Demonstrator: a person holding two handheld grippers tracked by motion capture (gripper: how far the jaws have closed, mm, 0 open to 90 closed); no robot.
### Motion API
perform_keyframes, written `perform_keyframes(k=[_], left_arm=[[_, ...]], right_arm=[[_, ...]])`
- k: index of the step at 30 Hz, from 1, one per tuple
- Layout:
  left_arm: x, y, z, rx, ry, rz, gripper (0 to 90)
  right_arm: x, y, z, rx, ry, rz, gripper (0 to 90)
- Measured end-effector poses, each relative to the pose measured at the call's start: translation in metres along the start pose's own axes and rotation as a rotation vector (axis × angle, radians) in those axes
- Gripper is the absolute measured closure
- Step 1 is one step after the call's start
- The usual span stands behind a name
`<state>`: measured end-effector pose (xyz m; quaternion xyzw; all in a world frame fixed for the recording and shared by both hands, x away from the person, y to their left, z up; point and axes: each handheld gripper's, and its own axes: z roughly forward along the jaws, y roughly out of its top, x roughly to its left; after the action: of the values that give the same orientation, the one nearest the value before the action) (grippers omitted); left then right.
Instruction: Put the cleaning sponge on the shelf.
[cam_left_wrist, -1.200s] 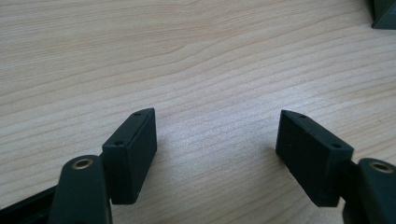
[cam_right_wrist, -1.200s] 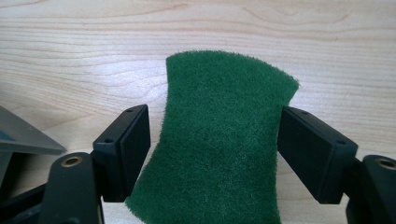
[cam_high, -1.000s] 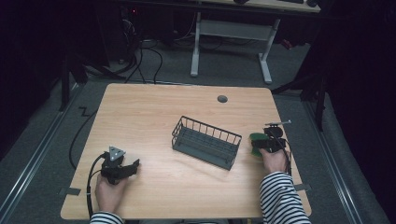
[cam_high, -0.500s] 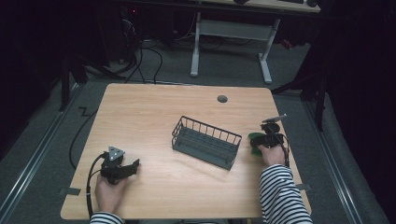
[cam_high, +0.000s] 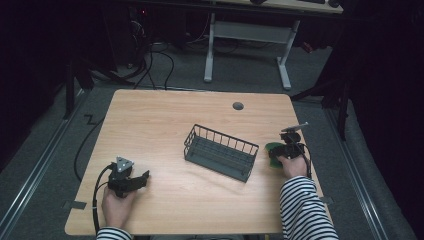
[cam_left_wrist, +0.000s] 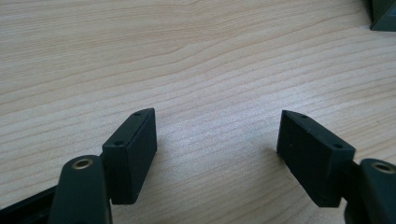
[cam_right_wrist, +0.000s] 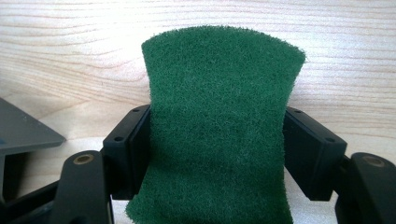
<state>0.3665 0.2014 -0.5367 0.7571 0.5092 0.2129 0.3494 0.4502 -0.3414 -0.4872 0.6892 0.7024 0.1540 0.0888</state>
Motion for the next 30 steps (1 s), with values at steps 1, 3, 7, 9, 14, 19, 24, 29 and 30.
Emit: perform_keyframes(k=[1, 3, 7, 9, 14, 19, 24, 29, 30], left_arm=[[0.000, 0.000, 0.000, -0.002, 0.001, -0.001, 29.3], [0.000, 0.000, 0.000, -0.002, 0.001, 0.000, 29.3], [0.000, 0.000, 0.000, -0.002, 0.002, 0.000, 29.3], [0.000, 0.000, 0.000, -0.002, 0.002, 0.000, 29.3], [0.000, 0.000, 0.000, -0.002, 0.002, 0.000, 29.3], [0.000, 0.000, 0.000, 0.000, 0.003, 0.002, 29.3], [0.000, 0.000, 0.000, 0.000, 0.004, 0.004, 29.5], [-0.001, 0.000, 0.000, 0.002, 0.007, 0.008, 29.5], [-0.001, 0.000, 0.000, 0.002, 0.007, 0.009, 29.6]], right_arm=[[0.000, 0.000, -0.001, -0.003, 0.003, -0.009, 31.1], [0.000, -0.001, -0.002, -0.014, 0.013, -0.012, 31.1], [0.002, -0.002, -0.006, -0.023, 0.019, -0.026, 31.2], [0.002, -0.003, -0.007, -0.027, 0.020, -0.039, 31.2], [0.003, -0.005, -0.012, -0.037, 0.021, -0.063, 31.3], [0.003, -0.007, -0.018, -0.053, 0.026, -0.080, 31.3], [0.006, -0.008, -0.031, -0.072, 0.015, -0.121, 31.3], [0.008, -0.008, -0.042, -0.102, 0.022, -0.149, 31.3], [0.008, -0.009, -0.045, -0.108, 0.029, -0.151, 31.3]])
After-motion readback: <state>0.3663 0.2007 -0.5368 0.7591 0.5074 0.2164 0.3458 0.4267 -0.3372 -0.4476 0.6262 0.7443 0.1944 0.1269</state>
